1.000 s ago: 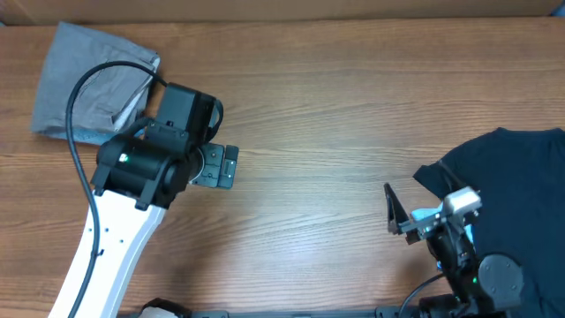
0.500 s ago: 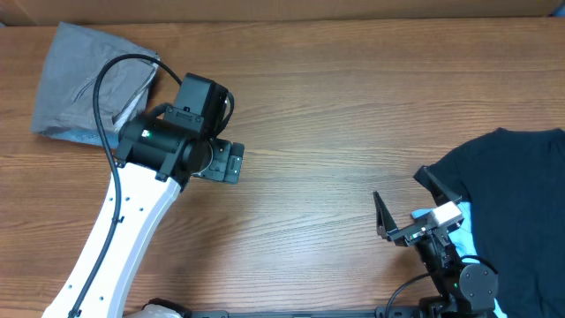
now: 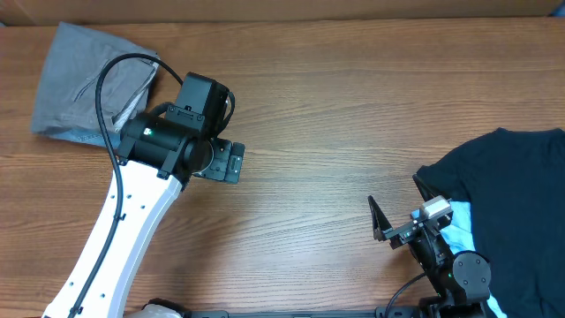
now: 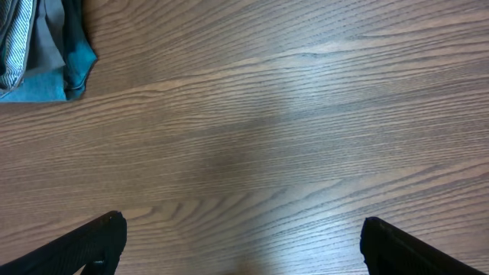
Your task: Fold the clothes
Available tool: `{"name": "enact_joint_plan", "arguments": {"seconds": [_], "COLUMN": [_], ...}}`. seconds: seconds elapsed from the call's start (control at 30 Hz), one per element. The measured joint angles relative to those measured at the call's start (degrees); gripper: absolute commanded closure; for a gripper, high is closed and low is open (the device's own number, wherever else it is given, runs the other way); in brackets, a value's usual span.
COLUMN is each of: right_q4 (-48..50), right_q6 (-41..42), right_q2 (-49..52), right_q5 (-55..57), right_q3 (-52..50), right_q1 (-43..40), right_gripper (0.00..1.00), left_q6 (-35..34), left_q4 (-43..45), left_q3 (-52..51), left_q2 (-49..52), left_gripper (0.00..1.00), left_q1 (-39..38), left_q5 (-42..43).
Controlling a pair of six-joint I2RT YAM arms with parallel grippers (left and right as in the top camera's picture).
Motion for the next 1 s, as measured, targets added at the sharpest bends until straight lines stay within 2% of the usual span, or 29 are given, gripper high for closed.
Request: {"name": "enact_joint_plan", "arguments": {"seconds": [0.57, 0.63, 0.67, 0.7, 0.8, 0.9, 1.0], "right_q4": [0.0, 0.0, 0.0, -0.1, -0.1, -0.1, -0.1], "right_q6": [0.0, 0.0, 0.0, 0.0, 0.0, 0.0, 0.0], "right_q2": [0.0, 0.0, 0.0, 0.0, 0.0, 0.0, 0.0], "right_q5": [0.0, 0.0, 0.0, 0.0, 0.0, 0.0, 0.0], "right_q3": [0.0, 0.0, 0.0, 0.0, 0.0, 0.0, 0.0], "right_q1": [0.0, 0.0, 0.0, 0.0, 0.0, 0.0, 0.0], "right_gripper": [0.0, 0.0, 0.0, 0.0, 0.0, 0.0, 0.0], "left_q6": [0.0, 0.0, 0.1, 0.6, 2.8, 5.8, 7.3], "left_q4": [2.0, 8.3, 14.2, 20.3, 31.3, 39.9, 44.9], "left_q3": [-0.3, -1.4, -3.0, -5.1, -12.6, -22.6, -31.6], "left_q2": [-2.5, -5.8, -8.1, -11.2, -20.0, -30.2, -38.4], "left_gripper": [0.0, 0.0, 0.0, 0.0, 0.0, 0.0, 0.0], "left_q1": [0.0, 0.0, 0.2, 0.5, 2.4, 5.7, 8.8], "left_q5": [0.0, -0.2, -0.2, 0.2, 2.9, 7.0, 9.4]}}
